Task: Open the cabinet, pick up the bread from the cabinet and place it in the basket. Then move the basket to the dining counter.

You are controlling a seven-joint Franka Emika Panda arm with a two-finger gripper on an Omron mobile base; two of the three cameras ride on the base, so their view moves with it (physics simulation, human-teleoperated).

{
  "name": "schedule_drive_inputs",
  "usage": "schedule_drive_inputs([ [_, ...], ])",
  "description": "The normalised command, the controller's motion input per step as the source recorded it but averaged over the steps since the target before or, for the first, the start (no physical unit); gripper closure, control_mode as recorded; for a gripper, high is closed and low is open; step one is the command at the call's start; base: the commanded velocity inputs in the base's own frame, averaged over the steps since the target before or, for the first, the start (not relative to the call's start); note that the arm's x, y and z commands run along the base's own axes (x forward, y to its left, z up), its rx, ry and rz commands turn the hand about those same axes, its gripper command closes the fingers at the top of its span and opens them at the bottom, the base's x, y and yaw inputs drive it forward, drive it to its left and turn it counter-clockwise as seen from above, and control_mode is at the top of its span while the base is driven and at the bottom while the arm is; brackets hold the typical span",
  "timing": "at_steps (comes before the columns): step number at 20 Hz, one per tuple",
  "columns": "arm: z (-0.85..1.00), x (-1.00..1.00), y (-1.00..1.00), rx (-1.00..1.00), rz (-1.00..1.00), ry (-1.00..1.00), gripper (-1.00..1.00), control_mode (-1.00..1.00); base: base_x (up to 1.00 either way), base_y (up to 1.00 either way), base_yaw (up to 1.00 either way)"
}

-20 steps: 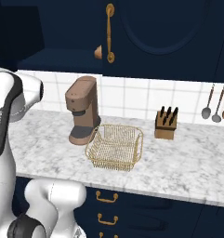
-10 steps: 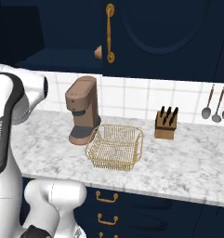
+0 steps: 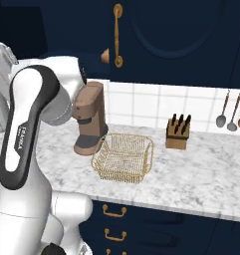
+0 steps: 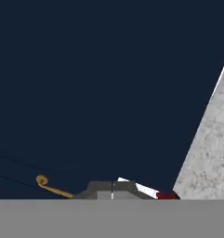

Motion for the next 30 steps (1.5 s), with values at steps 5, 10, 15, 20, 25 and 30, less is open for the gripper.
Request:
schedule_drive_inputs([
  [5,0.0,0.0,-0.52,-0.4,-0.14,-0.43,1.0,-1.0,0.0,0.0,0.0],
  [10,-0.16,0.0,-0.31,-0.34,-0.45,-0.34,1.0,-1.0,0.0,0.0,0.0],
  [15,-0.41,0.41,-0.06,-0.05,-0.66,-0.23,1.0,-1.0,0.0,0.0,0.0],
  [20,0.2,0.32,-0.23,-0.12,-0.45,-0.21,-1.0,-1.0,0.0,0.0,0.0],
  [25,0.4,0.23,-0.64,-0.16,-0.18,-0.13,-1.0,-1.0,0.0,0.0,0.0],
  [30,0.13,0.18,-0.7,-0.16,-0.11,-0.05,-1.0,-1.0,0.0,0.0,0.0],
])
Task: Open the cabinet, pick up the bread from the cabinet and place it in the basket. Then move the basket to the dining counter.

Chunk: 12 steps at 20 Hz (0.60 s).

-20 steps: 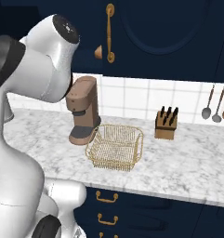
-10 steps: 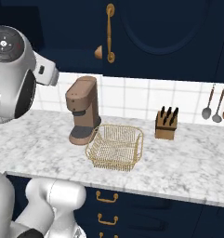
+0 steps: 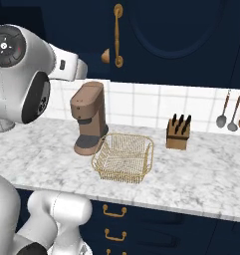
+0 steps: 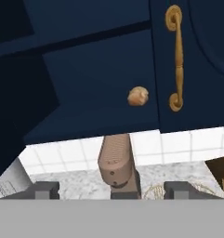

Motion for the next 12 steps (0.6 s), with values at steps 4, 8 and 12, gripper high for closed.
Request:
schedule_drive_inputs([
  [4,0.09,0.29,-0.5,-0.1,-0.07,0.0,-1.0,-1.0,0.0,0.0,0.0],
  [8,0.23,0.23,-0.33,0.0,-0.02,0.01,-1.0,-1.0,0.0,0.0,0.0],
  [12,0.07,0.49,-0.38,0.0,0.0,0.0,-1.0,-1.0,0.0,0.0,0.0],
])
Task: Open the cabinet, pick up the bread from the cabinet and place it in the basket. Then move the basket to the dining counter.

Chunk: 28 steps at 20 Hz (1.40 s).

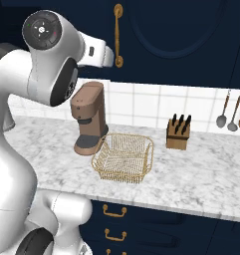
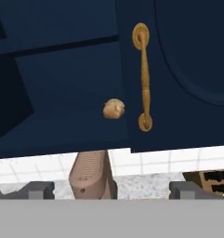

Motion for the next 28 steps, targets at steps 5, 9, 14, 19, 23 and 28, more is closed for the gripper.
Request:
schedule_drive_inputs([
  [5,0.0,0.65,-0.13,0.0,0.0,0.0,-1.0,-1.0,0.0,0.0,0.0],
  [9,0.0,0.66,-0.16,0.0,0.0,0.01,-1.0,-1.0,0.0,0.0,0.0],
  [14,0.0,0.49,-0.37,0.0,0.0,0.0,-1.0,-1.0,0.0,0.0,0.0],
  [19,0.0,0.5,-0.04,0.0,0.0,0.0,-1.0,-1.0,0.0,0.0,0.0],
  [23,0.0,0.52,-0.04,0.0,0.0,0.0,-1.0,-1.0,0.0,0.0,0.0],
  [28,0.0,0.53,-0.13,0.02,0.04,0.0,-1.0,-1.0,0.0,0.0,0.0],
])
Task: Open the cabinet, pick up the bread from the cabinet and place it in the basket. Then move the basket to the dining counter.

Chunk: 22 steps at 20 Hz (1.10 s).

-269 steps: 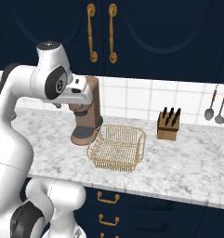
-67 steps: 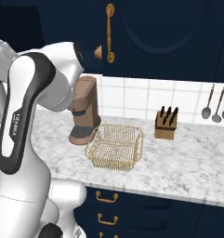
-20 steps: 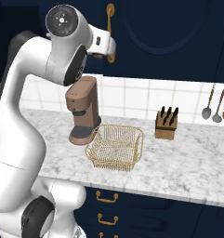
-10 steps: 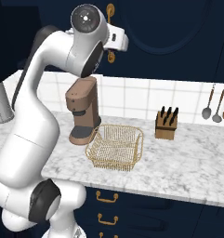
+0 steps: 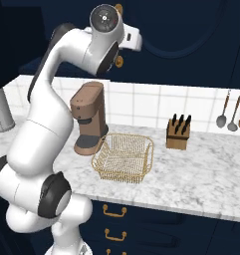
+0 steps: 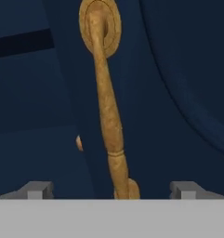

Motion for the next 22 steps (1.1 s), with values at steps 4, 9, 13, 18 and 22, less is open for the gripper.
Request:
schedule_drive_inputs([
  [4,0.0,0.51,0.0,0.0,0.02,0.0,-1.0,-1.0,0.0,0.0,0.0],
  [9,0.0,0.53,-0.08,0.0,0.0,0.0,-1.0,-1.0,0.0,0.0,0.0],
  [13,0.0,0.47,-0.03,0.0,0.0,-0.01,1.0,-1.0,0.0,0.0,0.0],
  [18,0.0,0.32,0.0,0.0,0.0,-0.02,1.0,-1.0,0.0,0.0,0.0],
  [22,-0.03,0.3,-0.01,0.0,0.0,-0.04,1.0,-1.0,0.0,0.0,0.0],
])
